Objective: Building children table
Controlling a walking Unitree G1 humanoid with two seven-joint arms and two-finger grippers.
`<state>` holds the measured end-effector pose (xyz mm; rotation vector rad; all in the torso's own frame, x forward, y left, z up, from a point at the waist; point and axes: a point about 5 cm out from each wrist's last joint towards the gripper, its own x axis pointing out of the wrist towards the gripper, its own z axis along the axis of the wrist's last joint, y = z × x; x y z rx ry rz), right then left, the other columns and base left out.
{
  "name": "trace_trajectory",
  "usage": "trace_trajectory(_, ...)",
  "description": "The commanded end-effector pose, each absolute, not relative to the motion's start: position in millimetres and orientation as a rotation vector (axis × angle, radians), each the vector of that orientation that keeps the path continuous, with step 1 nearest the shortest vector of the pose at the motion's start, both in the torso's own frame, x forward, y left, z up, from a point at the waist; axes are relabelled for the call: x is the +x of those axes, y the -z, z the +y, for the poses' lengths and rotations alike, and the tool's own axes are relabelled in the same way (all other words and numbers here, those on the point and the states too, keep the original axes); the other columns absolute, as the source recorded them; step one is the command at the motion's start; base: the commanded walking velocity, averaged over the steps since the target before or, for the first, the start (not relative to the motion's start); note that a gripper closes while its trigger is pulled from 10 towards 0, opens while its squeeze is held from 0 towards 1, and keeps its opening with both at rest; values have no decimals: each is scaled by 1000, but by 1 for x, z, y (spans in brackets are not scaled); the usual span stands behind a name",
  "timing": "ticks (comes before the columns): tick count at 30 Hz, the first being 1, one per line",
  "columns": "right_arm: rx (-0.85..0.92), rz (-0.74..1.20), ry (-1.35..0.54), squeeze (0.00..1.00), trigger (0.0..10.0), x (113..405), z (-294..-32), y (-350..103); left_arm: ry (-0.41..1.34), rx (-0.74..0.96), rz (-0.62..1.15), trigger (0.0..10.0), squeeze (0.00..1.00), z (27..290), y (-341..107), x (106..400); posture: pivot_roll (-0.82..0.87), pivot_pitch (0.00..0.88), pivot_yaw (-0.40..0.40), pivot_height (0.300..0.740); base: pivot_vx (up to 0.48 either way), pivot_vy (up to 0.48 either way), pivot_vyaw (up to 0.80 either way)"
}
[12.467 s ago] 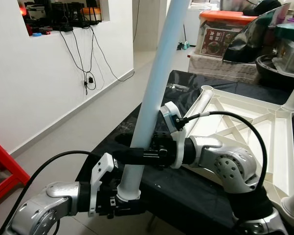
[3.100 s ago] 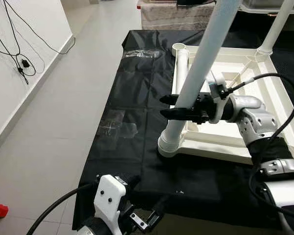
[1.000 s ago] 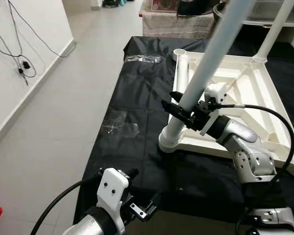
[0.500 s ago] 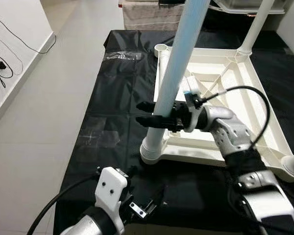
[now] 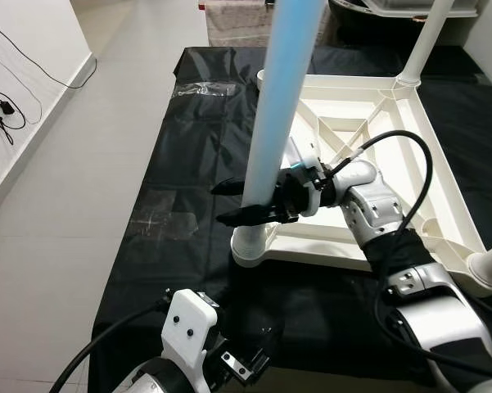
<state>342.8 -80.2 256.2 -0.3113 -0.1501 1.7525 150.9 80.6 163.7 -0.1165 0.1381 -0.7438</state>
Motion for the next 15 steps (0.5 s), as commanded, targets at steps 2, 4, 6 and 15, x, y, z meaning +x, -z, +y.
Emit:
trace_trajectory(2, -262, 117, -1706, 0, 10000, 347, -74, -208, 752, -108, 163, 10000, 0, 80, -161, 148, 168, 247, -25, 740, 0, 0, 0)
trace_trajectory(4, -246, 118, -1691, 0, 10000, 348, -72, -209, 750, -107, 162, 10000, 0, 80, -161, 148, 168, 247, -25, 740, 0, 0, 0)
trace_trajectory(6, -244, 118, -1669, 0, 10000, 350, -70, -208, 748, -107, 162, 10000, 0, 80, -160, 149, 169, 246, -25, 740, 0, 0, 0)
trace_trajectory(15, -199, 85, -1504, 0, 10000, 357, -73, -199, 744, -102, 158, 10000, 0, 80, -159, 153, 160, 235, -23, 740, 0, 0, 0)
